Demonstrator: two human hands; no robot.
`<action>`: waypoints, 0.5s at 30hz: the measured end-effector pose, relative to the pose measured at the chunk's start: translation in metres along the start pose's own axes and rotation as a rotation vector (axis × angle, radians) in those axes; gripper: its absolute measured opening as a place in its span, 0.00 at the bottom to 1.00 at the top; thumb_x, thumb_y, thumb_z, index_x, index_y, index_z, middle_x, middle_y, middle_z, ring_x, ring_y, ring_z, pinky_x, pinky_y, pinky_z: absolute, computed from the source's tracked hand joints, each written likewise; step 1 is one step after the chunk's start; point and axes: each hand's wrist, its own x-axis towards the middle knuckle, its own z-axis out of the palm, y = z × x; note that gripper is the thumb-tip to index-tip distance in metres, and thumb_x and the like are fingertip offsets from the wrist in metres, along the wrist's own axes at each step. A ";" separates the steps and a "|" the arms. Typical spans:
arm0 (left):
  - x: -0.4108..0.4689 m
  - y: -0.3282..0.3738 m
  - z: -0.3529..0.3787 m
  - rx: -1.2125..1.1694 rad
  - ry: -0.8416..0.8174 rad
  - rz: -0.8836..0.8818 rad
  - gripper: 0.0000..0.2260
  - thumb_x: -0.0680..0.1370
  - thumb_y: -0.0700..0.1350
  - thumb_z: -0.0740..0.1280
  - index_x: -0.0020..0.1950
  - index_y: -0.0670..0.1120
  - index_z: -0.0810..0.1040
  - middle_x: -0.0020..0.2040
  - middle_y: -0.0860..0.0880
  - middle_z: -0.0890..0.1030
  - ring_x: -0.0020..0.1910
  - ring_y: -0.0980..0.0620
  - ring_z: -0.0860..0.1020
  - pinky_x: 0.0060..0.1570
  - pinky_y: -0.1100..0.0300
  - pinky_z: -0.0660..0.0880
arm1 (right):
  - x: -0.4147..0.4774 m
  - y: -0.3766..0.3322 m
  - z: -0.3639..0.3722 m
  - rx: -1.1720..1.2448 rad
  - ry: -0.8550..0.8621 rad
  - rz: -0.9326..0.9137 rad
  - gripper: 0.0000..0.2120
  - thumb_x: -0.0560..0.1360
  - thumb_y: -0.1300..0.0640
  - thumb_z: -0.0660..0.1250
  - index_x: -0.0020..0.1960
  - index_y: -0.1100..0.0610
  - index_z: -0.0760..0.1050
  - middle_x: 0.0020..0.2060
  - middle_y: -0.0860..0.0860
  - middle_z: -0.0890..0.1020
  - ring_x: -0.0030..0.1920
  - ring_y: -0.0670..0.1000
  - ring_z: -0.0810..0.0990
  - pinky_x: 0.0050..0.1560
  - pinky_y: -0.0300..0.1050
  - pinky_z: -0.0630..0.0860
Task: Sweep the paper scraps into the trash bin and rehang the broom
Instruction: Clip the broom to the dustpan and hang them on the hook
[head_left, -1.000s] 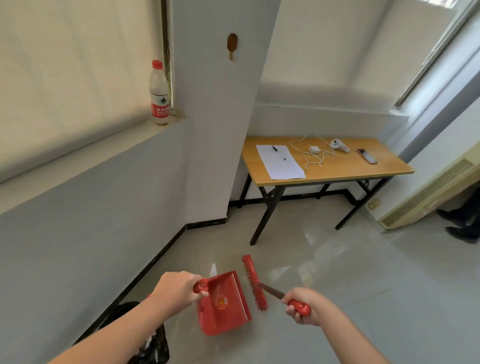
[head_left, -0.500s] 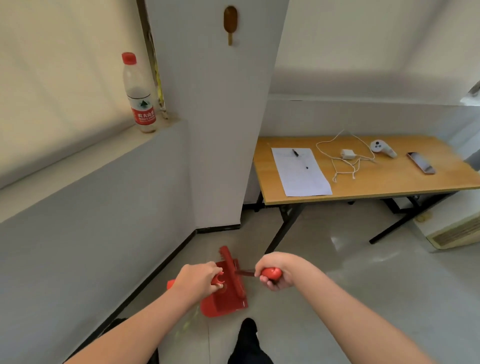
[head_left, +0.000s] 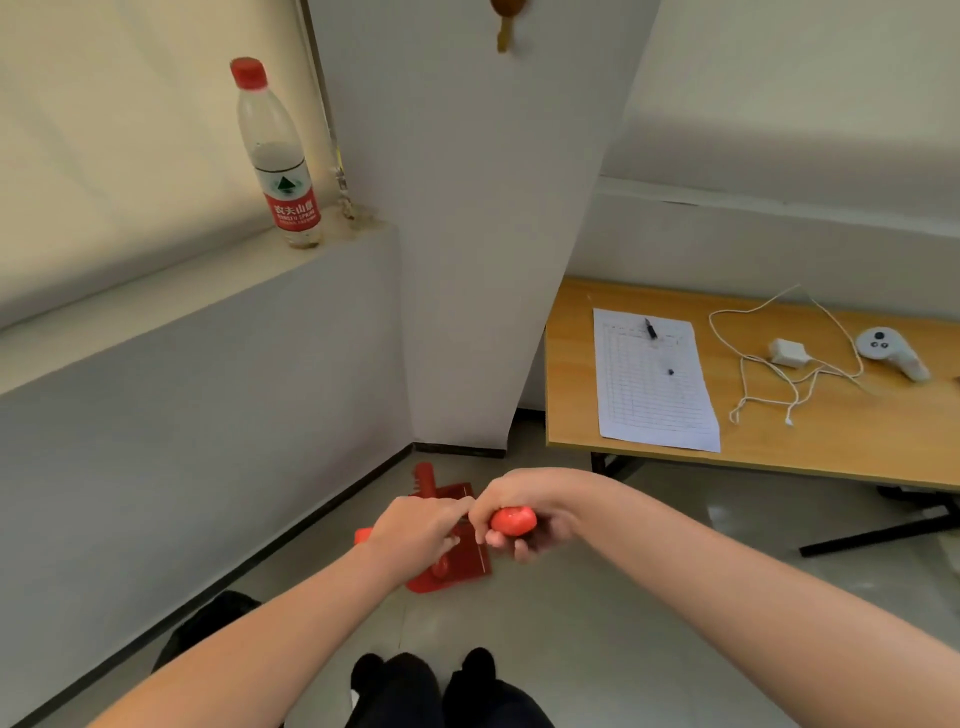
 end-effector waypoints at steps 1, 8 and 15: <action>0.000 0.001 -0.004 -0.025 -0.001 0.001 0.10 0.79 0.52 0.65 0.54 0.61 0.64 0.57 0.55 0.83 0.54 0.50 0.82 0.42 0.56 0.70 | -0.001 -0.002 -0.003 -0.009 -0.017 0.005 0.05 0.72 0.67 0.61 0.39 0.60 0.70 0.23 0.53 0.74 0.18 0.45 0.72 0.18 0.30 0.66; 0.001 0.006 -0.015 -0.097 0.006 0.013 0.16 0.77 0.45 0.67 0.53 0.62 0.65 0.53 0.54 0.84 0.51 0.49 0.82 0.40 0.58 0.69 | -0.013 -0.011 -0.022 -0.034 -0.116 0.068 0.06 0.72 0.66 0.61 0.37 0.61 0.69 0.23 0.52 0.74 0.19 0.44 0.70 0.16 0.32 0.65; 0.012 0.023 -0.016 -0.121 -0.006 -0.031 0.14 0.78 0.42 0.66 0.48 0.59 0.63 0.50 0.46 0.84 0.49 0.41 0.82 0.36 0.57 0.64 | -0.014 -0.016 -0.035 0.032 -0.156 0.080 0.01 0.73 0.65 0.60 0.44 0.61 0.69 0.24 0.51 0.73 0.18 0.43 0.71 0.16 0.30 0.64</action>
